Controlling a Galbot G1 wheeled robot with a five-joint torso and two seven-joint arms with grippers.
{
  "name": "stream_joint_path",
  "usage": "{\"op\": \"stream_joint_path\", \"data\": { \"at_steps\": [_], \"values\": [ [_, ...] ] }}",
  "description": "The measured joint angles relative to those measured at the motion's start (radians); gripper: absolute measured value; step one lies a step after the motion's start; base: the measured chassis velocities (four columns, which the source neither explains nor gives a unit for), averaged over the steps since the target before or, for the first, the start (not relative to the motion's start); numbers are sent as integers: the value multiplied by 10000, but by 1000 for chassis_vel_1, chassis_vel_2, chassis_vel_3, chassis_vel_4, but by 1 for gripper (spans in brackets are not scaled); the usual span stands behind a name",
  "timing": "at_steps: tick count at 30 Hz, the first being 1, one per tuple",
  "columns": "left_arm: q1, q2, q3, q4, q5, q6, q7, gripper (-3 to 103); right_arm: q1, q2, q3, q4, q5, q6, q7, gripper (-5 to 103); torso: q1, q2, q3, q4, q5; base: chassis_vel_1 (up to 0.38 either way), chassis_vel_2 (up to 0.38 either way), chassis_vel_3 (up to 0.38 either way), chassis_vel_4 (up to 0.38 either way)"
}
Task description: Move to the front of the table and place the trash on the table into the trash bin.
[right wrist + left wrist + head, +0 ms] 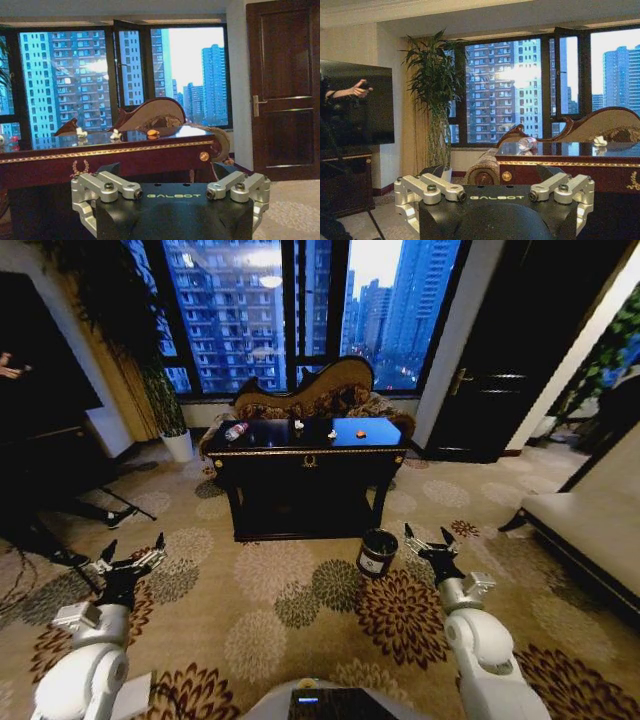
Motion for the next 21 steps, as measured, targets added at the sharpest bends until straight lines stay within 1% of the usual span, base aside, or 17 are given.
{"op": "stream_joint_path", "data": {
  "at_steps": [21],
  "values": [
    [64,-73,35,-66,34,14,17,100,-30,-3,-87,-31,-4,35,0,100,-4,4,-1,-2,-1,-222,208,213,-214]
  ]
}}
